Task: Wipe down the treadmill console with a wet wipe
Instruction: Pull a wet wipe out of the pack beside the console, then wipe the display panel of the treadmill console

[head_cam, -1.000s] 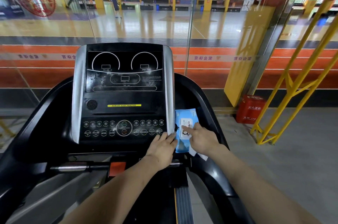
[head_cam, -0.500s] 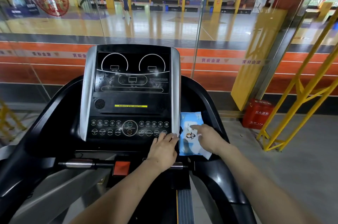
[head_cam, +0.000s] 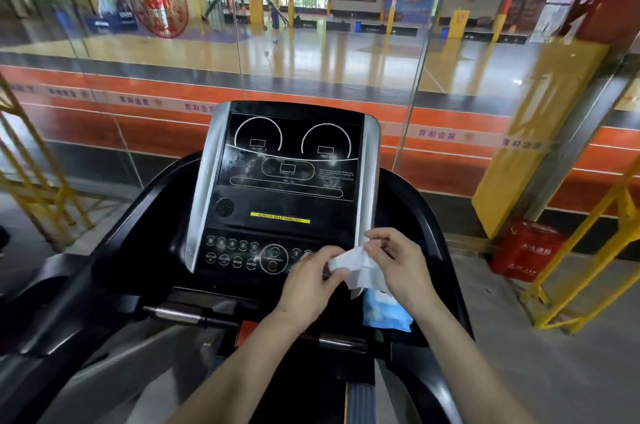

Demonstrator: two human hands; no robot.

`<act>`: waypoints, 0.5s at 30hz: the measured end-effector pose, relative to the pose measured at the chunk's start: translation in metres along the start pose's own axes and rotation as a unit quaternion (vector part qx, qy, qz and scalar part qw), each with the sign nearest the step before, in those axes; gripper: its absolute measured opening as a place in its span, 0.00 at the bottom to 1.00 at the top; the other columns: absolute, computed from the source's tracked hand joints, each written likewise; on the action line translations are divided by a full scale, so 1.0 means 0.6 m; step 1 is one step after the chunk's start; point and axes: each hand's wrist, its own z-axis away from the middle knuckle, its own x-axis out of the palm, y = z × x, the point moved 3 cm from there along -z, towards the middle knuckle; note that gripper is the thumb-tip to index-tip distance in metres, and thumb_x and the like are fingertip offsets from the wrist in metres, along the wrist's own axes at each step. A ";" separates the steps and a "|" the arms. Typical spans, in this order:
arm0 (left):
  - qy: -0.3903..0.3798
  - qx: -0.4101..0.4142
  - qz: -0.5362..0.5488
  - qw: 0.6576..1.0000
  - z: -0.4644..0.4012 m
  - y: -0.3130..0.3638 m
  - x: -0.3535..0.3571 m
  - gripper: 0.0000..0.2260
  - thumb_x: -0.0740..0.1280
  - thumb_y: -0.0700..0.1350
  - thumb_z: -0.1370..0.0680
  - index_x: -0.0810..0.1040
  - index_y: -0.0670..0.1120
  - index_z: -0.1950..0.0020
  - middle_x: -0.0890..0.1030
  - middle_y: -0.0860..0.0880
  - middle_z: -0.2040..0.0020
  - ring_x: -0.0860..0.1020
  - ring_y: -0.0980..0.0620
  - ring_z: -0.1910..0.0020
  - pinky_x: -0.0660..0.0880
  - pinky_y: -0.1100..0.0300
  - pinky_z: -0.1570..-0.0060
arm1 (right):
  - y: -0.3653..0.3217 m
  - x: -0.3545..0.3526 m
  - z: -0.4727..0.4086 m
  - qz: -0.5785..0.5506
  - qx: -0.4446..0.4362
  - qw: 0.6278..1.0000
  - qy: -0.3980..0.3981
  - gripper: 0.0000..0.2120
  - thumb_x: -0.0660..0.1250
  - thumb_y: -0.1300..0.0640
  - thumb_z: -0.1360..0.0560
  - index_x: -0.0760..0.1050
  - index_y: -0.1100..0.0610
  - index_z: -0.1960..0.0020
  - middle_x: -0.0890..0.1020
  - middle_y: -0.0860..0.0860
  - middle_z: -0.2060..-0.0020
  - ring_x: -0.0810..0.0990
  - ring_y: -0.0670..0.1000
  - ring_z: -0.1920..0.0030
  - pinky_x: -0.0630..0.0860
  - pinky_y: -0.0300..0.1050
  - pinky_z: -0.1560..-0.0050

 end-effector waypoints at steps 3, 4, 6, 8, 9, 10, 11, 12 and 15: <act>0.035 -0.033 0.066 0.997 -0.006 -0.010 -0.039 0.04 0.69 0.50 0.19 0.79 0.58 0.46 0.83 0.53 0.55 0.81 0.51 0.55 0.79 0.46 0.51 | -0.013 0.027 -0.026 0.010 -0.010 1.000 -0.019 0.10 0.70 0.64 0.21 0.82 0.49 0.48 0.84 0.53 0.57 0.83 0.50 0.53 0.78 0.40 0.48; 0.048 -0.042 0.088 0.994 -0.009 -0.010 -0.054 0.03 0.69 0.49 0.19 0.79 0.58 0.47 0.83 0.52 0.57 0.81 0.50 0.56 0.79 0.45 0.52 | -0.015 0.037 -0.035 0.026 -0.016 0.999 -0.031 0.11 0.70 0.63 0.21 0.82 0.47 0.48 0.84 0.50 0.56 0.83 0.49 0.53 0.78 0.40 0.48; 0.072 -0.045 0.099 0.991 -0.018 -0.011 -0.084 0.01 0.68 0.49 0.18 0.79 0.56 0.49 0.82 0.50 0.60 0.80 0.50 0.60 0.79 0.46 0.55 | -0.020 0.059 -0.053 0.059 -0.028 0.996 -0.056 0.12 0.70 0.60 0.21 0.82 0.43 0.48 0.84 0.46 0.55 0.82 0.46 0.53 0.77 0.40 0.48; 0.082 -0.044 0.099 0.991 -0.032 -0.018 -0.112 0.05 0.68 0.50 0.18 0.78 0.53 0.52 0.78 0.49 0.63 0.75 0.52 0.64 0.75 0.49 0.60 | -0.032 0.083 -0.065 0.085 -0.042 0.991 -0.092 0.10 0.70 0.58 0.20 0.81 0.42 0.47 0.83 0.43 0.54 0.80 0.42 0.53 0.75 0.35 0.50; 0.084 -0.046 0.105 0.990 -0.040 -0.022 -0.124 0.07 0.68 0.51 0.17 0.78 0.52 0.54 0.76 0.50 0.65 0.73 0.54 0.66 0.73 0.52 0.63 | -0.040 0.095 -0.070 0.091 -0.051 0.988 -0.112 0.09 0.71 0.56 0.21 0.81 0.43 0.46 0.83 0.41 0.52 0.80 0.40 0.51 0.74 0.33 0.50; 0.088 -0.051 0.108 0.989 -0.050 -0.028 -0.135 0.09 0.68 0.51 0.18 0.77 0.50 0.55 0.74 0.52 0.66 0.71 0.56 0.67 0.70 0.56 0.65 | -0.047 0.107 -0.077 0.097 -0.065 0.985 -0.127 0.08 0.72 0.54 0.22 0.81 0.43 0.45 0.82 0.40 0.50 0.79 0.39 0.46 0.74 0.32 0.47; 0.094 -0.055 0.106 0.988 -0.059 -0.035 -0.146 0.11 0.68 0.51 0.18 0.76 0.48 0.57 0.71 0.54 0.68 0.69 0.56 0.68 0.67 0.59 0.66 | -0.052 0.118 -0.084 0.112 -0.085 0.981 -0.132 0.09 0.74 0.53 0.23 0.81 0.43 0.45 0.81 0.40 0.47 0.79 0.40 0.43 0.73 0.32 0.44; 0.101 -0.057 0.103 0.988 -0.070 -0.043 -0.156 0.13 0.69 0.51 0.18 0.74 0.46 0.58 0.69 0.55 0.68 0.67 0.56 0.69 0.66 0.60 0.67 | -0.056 0.129 -0.092 0.136 -0.105 0.976 -0.133 0.11 0.75 0.51 0.25 0.80 0.43 0.44 0.80 0.40 0.46 0.78 0.41 0.41 0.71 0.31 0.41; 0.105 -0.054 0.104 0.988 -0.103 -0.061 -0.184 0.18 0.69 0.53 0.18 0.70 0.45 0.62 0.67 0.56 0.71 0.66 0.57 0.70 0.65 0.61 0.68 | -0.055 0.160 -0.122 0.222 -0.135 0.958 -0.121 0.15 0.78 0.48 0.28 0.79 0.43 0.43 0.76 0.39 0.45 0.76 0.40 0.41 0.65 0.27 0.40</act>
